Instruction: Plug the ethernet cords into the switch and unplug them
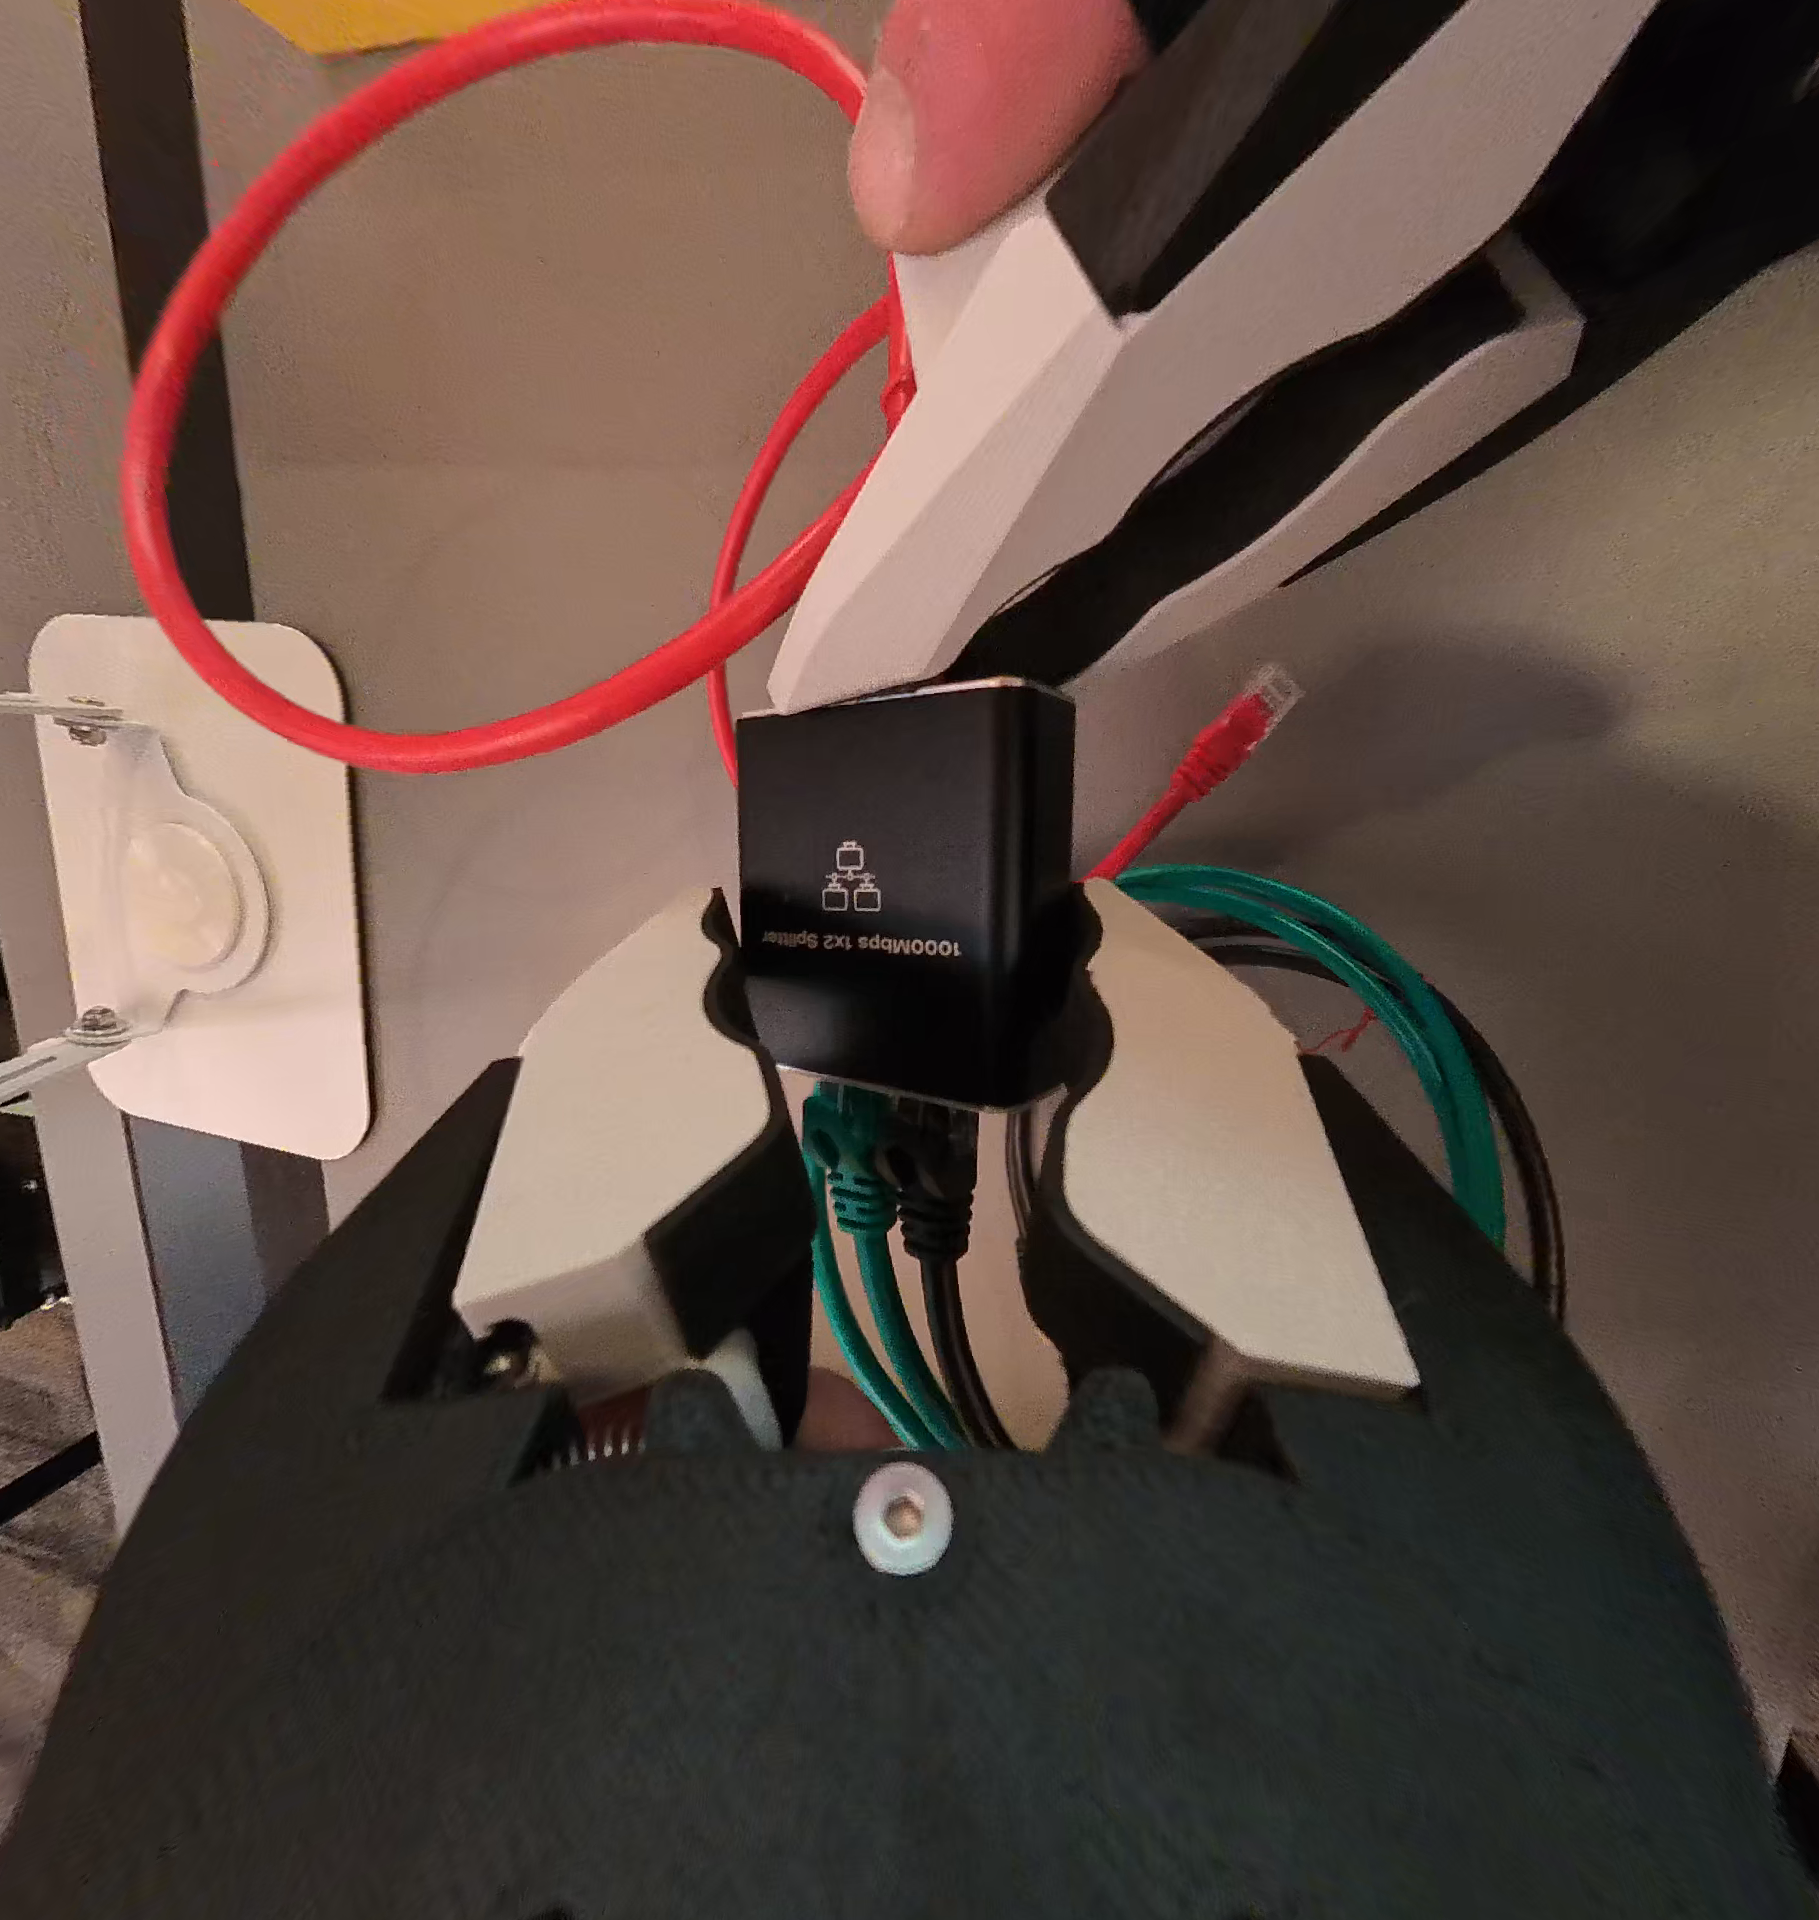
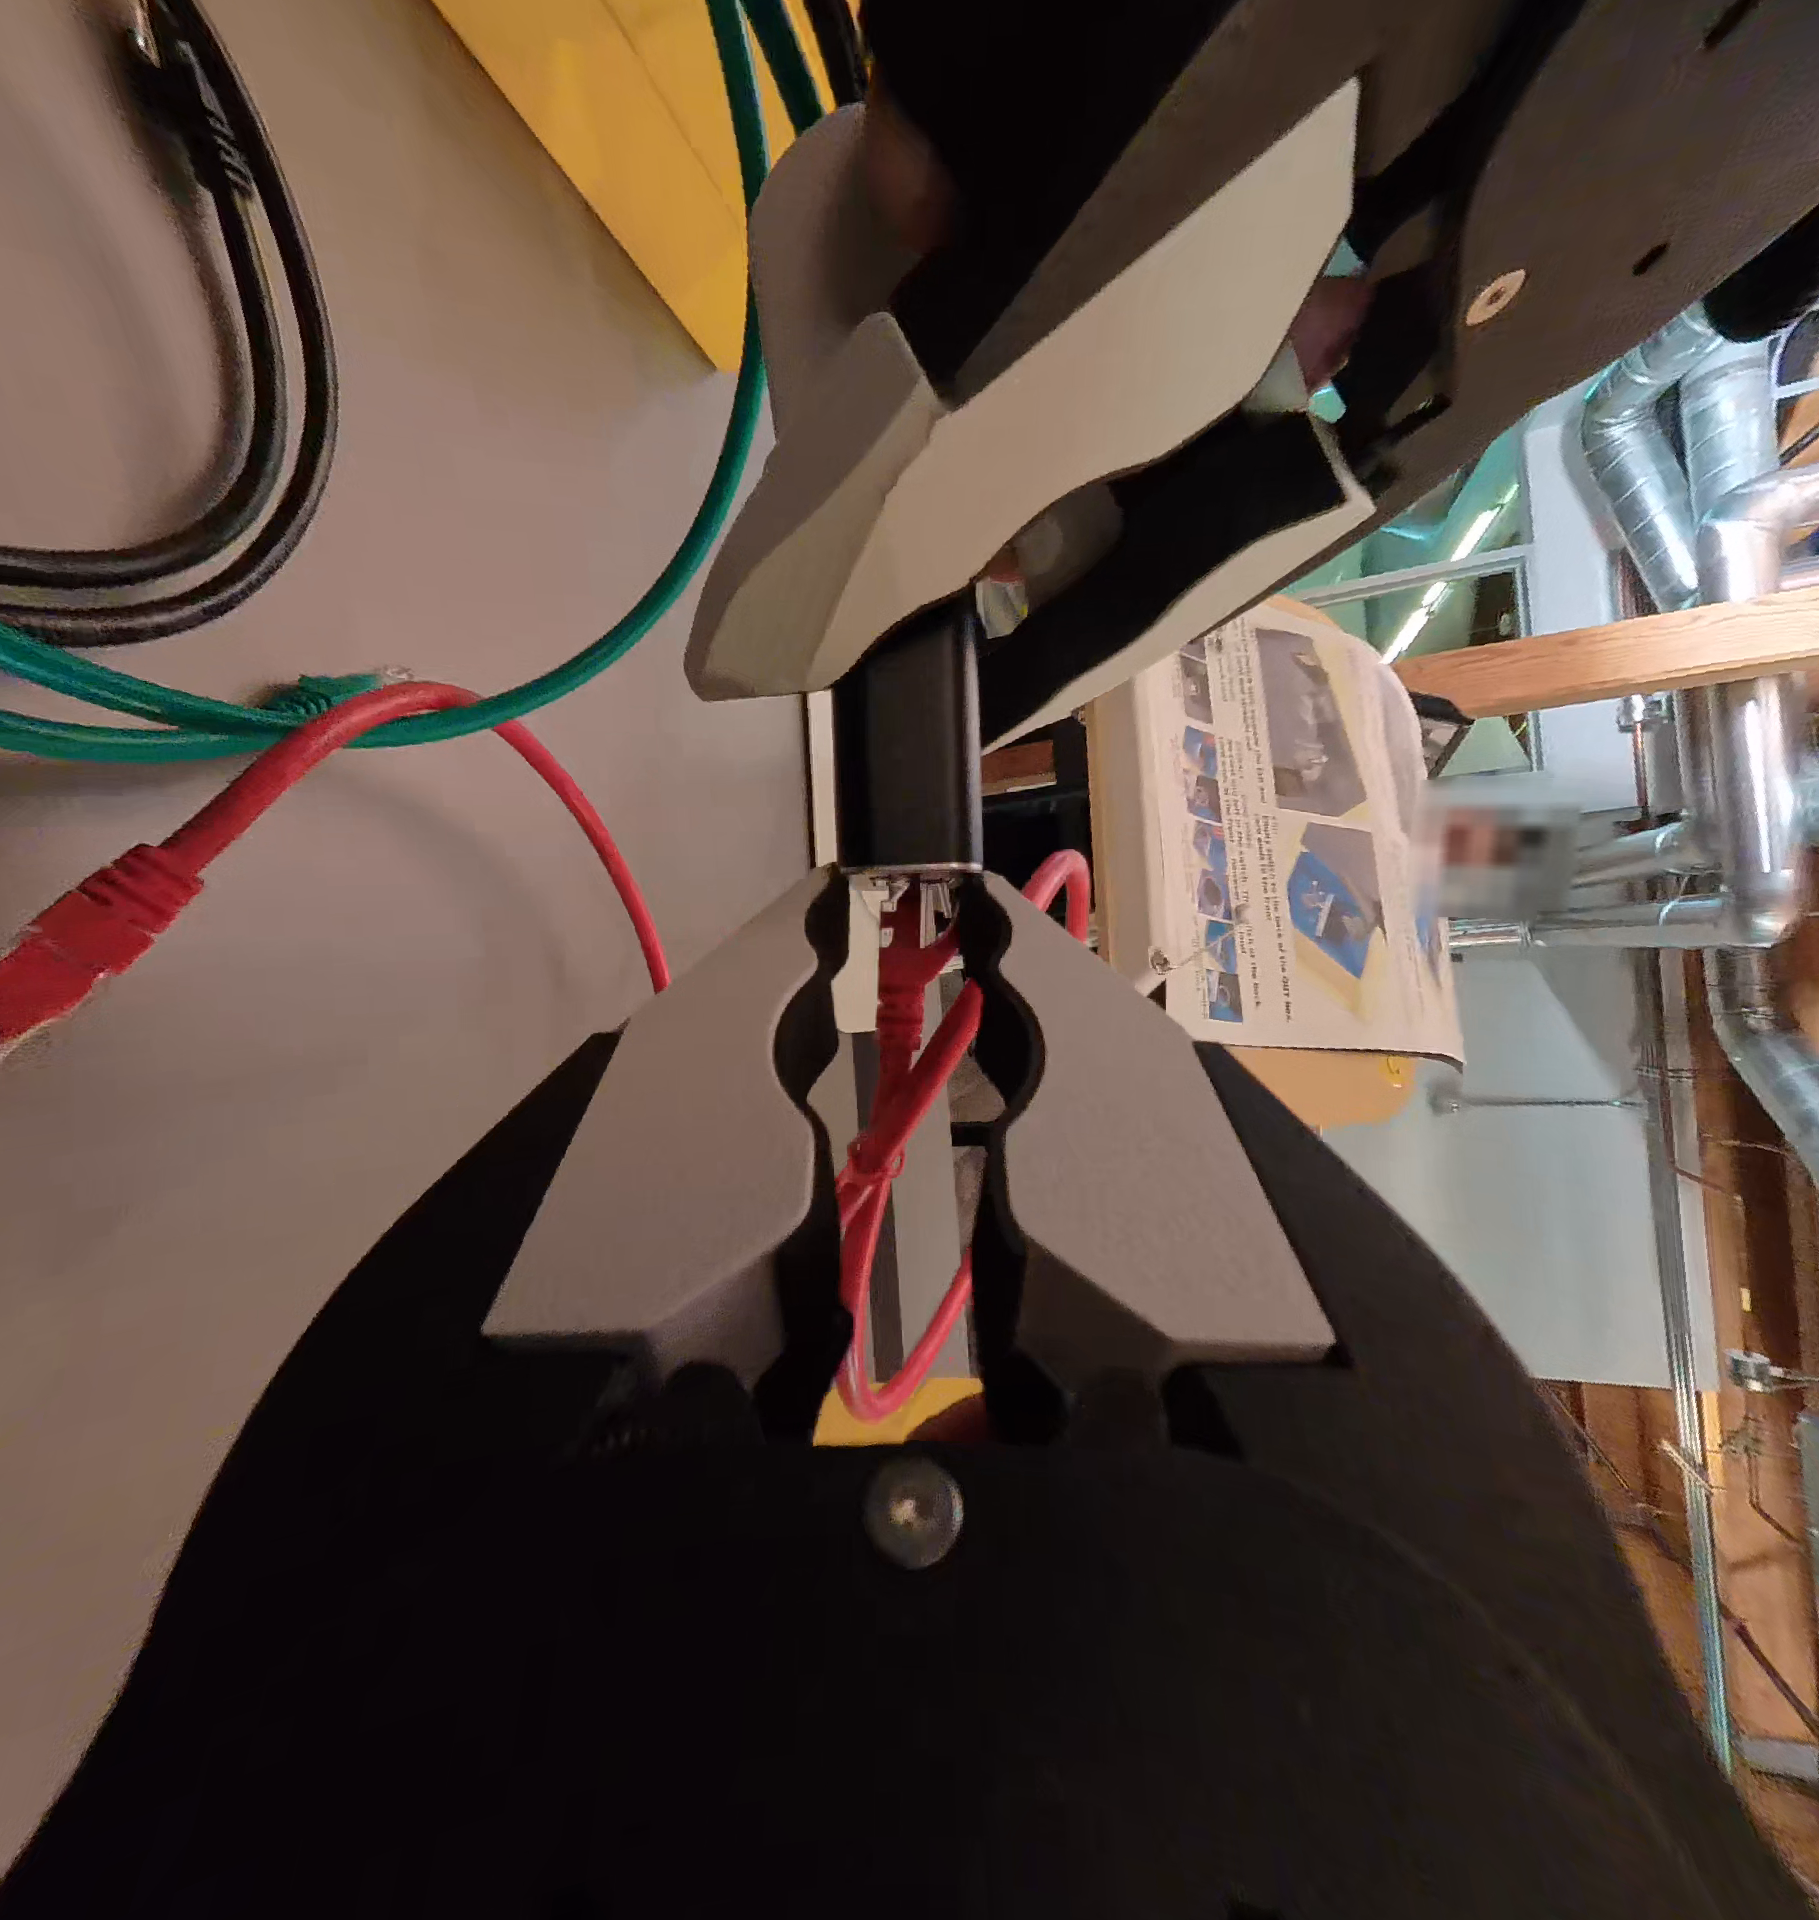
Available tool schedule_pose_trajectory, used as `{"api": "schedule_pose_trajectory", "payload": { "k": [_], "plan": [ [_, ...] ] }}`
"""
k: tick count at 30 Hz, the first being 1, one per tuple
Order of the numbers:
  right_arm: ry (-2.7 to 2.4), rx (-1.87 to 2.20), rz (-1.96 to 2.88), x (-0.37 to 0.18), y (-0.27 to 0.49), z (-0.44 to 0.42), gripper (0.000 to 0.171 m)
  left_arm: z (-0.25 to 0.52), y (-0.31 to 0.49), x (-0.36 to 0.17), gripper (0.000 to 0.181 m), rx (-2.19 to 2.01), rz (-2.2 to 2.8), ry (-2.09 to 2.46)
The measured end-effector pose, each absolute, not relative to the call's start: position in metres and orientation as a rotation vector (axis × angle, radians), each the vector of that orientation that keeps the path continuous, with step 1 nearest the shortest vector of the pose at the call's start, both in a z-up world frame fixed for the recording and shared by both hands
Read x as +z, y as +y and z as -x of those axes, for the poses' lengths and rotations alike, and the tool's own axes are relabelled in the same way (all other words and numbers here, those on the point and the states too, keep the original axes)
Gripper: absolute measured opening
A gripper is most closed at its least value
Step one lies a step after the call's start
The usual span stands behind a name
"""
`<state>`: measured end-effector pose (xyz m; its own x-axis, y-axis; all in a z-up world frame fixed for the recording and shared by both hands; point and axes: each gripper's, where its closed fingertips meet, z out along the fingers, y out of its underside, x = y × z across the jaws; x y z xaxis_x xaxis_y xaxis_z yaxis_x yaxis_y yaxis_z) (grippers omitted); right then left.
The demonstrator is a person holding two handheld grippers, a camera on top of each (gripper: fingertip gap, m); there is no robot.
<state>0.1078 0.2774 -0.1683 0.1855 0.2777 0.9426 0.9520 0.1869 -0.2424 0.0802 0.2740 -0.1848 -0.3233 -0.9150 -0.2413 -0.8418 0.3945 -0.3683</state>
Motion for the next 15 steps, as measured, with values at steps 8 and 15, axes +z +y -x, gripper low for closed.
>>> {"api": "schedule_pose_trajectory", "payload": {
  "k": [8, 15],
  "plan": [
    [-1.331, -0.756, 1.306, -0.164, 0.273, -0.105, 0.019, -0.077, 0.267, -0.181, 0.068, -0.369, 1.513, 2.276],
    [-1.348, -0.773, 1.21, -0.151, 0.267, -0.084, 0.019, -0.067, 0.252, -0.192, 0.092, -0.408, 1.509, 2.51]
  ]
}}
